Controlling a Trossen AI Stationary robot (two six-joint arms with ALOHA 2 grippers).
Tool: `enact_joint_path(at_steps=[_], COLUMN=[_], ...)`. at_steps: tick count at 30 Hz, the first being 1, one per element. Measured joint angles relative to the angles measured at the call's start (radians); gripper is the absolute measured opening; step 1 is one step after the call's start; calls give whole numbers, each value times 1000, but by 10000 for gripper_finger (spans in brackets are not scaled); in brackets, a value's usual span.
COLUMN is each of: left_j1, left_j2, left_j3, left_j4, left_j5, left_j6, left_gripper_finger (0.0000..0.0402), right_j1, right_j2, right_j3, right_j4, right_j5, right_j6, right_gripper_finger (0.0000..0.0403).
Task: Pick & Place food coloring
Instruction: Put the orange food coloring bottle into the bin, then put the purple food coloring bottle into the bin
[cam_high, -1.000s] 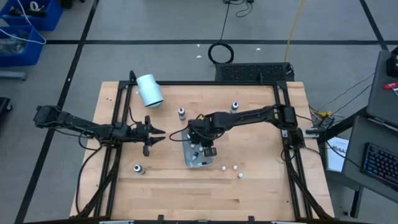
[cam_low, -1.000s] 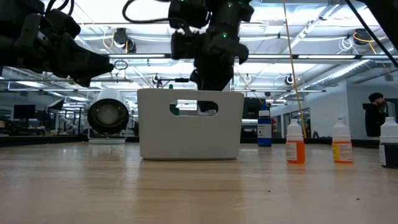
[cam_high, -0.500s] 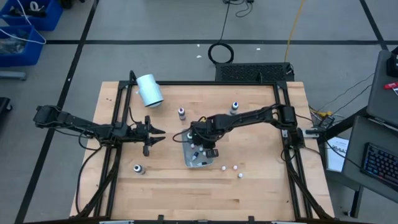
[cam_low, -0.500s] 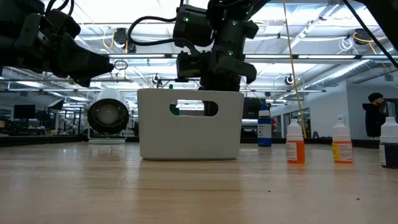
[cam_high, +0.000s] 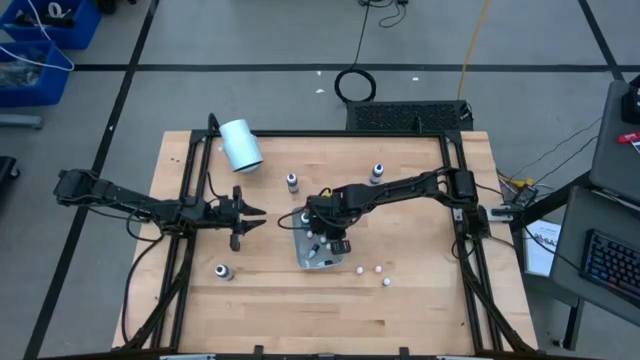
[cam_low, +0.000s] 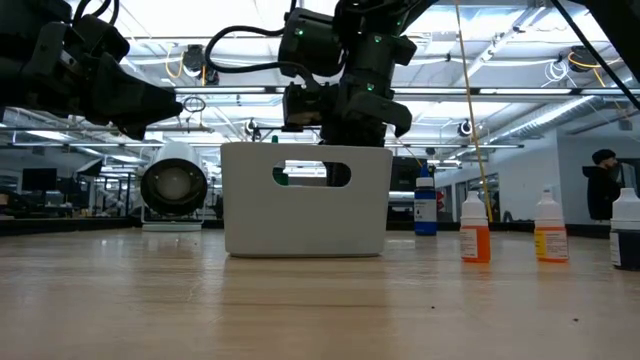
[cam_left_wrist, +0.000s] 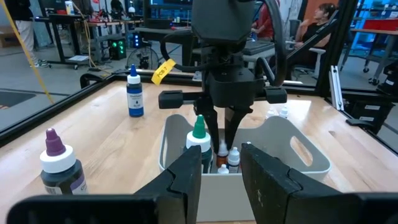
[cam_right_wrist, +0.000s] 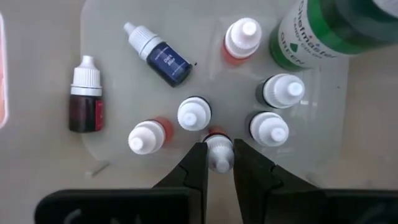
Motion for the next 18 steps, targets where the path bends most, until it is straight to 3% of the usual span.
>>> enact_joint_path(at_steps=[6,13,18], left_j1=[0,0,0], left_j2=[0,0,0], left_j3=[0,0,0], left_j4=[0,0,0], left_j5=[0,0,0], left_j6=[0,0,0], left_gripper_finger=[118,118,118], right_j1=[0,3,3], right_j2=[0,0,-5], right_j3=[0,0,0], right_j4=[8,34,26], right_j5=[0,2,3], right_j6=[9,31,55], right_gripper_finger=[42,126,146])
